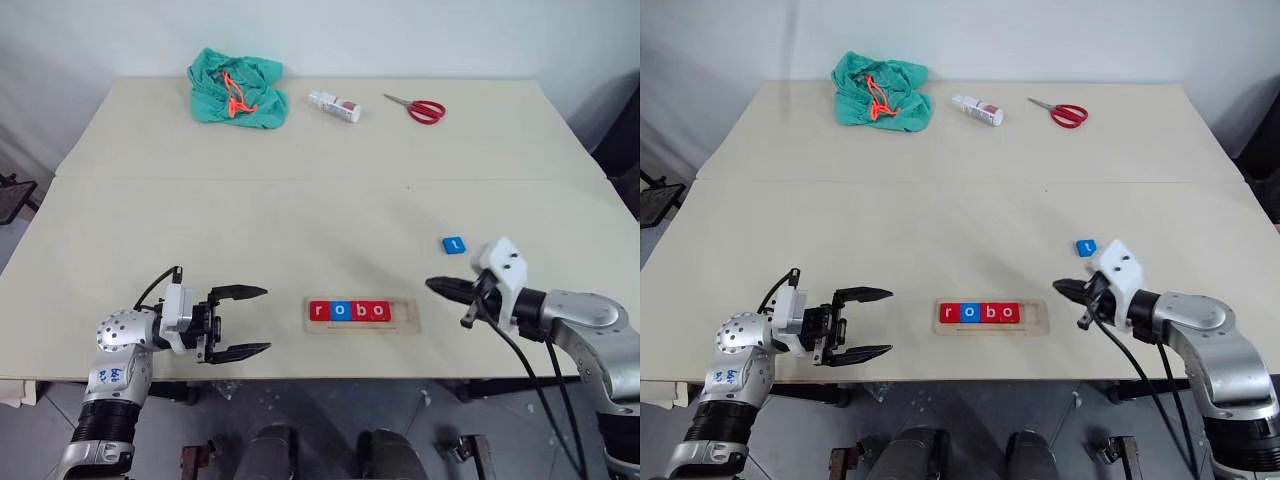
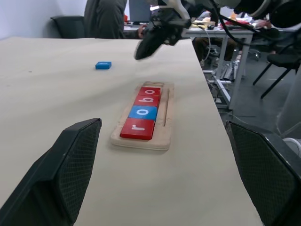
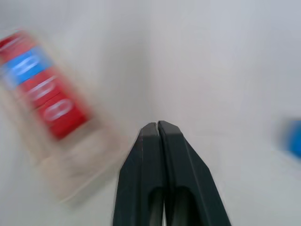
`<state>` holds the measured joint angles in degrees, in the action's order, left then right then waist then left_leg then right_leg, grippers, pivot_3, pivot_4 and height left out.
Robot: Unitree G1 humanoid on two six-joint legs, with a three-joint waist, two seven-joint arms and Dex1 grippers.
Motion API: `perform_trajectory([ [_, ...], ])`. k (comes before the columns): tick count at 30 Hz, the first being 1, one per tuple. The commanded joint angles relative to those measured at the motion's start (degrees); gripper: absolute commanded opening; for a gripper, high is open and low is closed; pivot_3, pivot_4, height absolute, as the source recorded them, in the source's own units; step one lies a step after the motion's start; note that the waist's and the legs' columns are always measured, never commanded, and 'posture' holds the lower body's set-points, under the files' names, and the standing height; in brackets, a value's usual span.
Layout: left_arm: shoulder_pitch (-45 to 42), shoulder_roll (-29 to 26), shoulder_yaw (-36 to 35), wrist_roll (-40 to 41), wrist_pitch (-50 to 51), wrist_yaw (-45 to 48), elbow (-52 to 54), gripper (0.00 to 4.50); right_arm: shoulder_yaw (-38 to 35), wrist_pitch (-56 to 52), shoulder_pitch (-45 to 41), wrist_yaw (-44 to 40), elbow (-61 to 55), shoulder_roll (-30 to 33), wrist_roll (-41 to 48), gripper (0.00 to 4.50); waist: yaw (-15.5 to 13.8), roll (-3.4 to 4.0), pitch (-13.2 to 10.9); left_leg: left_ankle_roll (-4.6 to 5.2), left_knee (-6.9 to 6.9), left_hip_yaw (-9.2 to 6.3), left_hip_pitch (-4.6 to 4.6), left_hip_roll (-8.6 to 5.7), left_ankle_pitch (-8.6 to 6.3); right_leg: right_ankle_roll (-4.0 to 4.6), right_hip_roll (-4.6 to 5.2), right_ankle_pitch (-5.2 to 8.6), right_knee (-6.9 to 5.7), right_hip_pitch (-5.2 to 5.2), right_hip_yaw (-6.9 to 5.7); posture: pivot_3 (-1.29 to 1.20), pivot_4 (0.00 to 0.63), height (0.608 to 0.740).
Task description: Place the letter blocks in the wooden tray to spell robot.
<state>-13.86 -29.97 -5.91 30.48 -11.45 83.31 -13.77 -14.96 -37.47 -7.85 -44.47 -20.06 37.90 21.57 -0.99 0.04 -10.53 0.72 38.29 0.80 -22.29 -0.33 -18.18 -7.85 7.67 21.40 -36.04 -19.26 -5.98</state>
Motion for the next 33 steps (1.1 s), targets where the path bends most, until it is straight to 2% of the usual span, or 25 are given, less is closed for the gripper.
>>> perform_trajectory([
  [1, -0.62, -0.12, -0.30, 0.43, -0.71, 1.12, -0.33, 4.50, -6.65, -1.12, 3.34, 5.60, -3.20, -2.61, 2.54, 1.31, -0.06, 0.00, 0.00, 0.00, -0.02, 0.00, 0.01, -0.01, 0.00, 0.00, 0.00, 0.00, -0.01, -0.01, 0.00, 0.00, 0.150, 0.740],
  [5, -2.24, -0.24, -0.03, 0.26, -0.66, 2.34, -2.08, 4.50, -9.72, -0.13, 8.85, 10.02, -5.58, -5.65, 2.53, 2.72, -0.37, 0.00, 0.00, 0.00, -0.05, -0.02, 0.01, -0.02, 0.00, 0.00, 0.00, 0.00, -0.02, -0.02, 0.00, 0.00, 0.150, 0.740],
  [10, -4.05, -0.14, 0.17, 0.02, -0.78, 3.50, -3.81, 4.50, -9.94, -0.13, 9.36, 13.61, -6.00, -7.23, 2.85, 4.43, -0.22, 0.01, 0.00, 0.01, 0.00, 0.09, 0.02, -0.02, 0.01, 0.00, 0.00, 0.00, -0.02, -0.02, 0.07, 0.00, 0.150, 0.740],
  [18, -4.75, -0.20, 0.39, 0.06, -0.86, 3.94, -4.24, 4.50, -7.95, -0.71, 6.72, 16.29, -4.58, -7.60, 3.39, 4.43, 0.00, 0.03, 0.02, 0.01, -0.08, 0.09, 0.05, 0.00, 0.01, 0.00, -0.01, 0.00, -0.04, -0.06, 0.08, 0.00, 0.150, 0.740],
  [22, -4.08, -0.66, 0.11, 0.24, -0.63, 3.87, -3.51, 4.50, -6.01, -0.84, 2.65, 17.64, -1.03, -7.67, 2.58, 4.43, -0.01, 0.03, 0.02, 0.01, -0.04, 0.11, 0.05, -0.02, 0.01, 0.00, 0.00, 0.00, -0.04, -0.04, 0.09, 0.00, 0.150, 0.740],
  [26, -3.51, -0.89, -0.07, 0.39, -0.33, 3.60, -2.71, 4.50, -2.92, -2.56, -4.81, 19.74, 6.93, -7.52, 1.12, 4.43, 0.33, 0.03, 0.02, 0.01, -0.04, 0.10, 0.05, -0.01, 0.01, 0.00, 0.00, 0.00, -0.05, -0.05, 0.09, 0.00, 0.150, 0.740],
  [33, -2.24, -1.04, -0.41, 0.59, 0.23, 2.77, -0.76, 4.50, 2.14, 3.50, -16.51, 20.21, 23.87, -8.02, -3.83, 4.43, 1.15, 0.04, 0.02, 0.01, -0.10, 0.06, 0.02, -0.01, 0.01, 0.00, 0.00, 0.00, -0.12, -0.13, 0.05, 0.00, 0.150, 0.740],
])
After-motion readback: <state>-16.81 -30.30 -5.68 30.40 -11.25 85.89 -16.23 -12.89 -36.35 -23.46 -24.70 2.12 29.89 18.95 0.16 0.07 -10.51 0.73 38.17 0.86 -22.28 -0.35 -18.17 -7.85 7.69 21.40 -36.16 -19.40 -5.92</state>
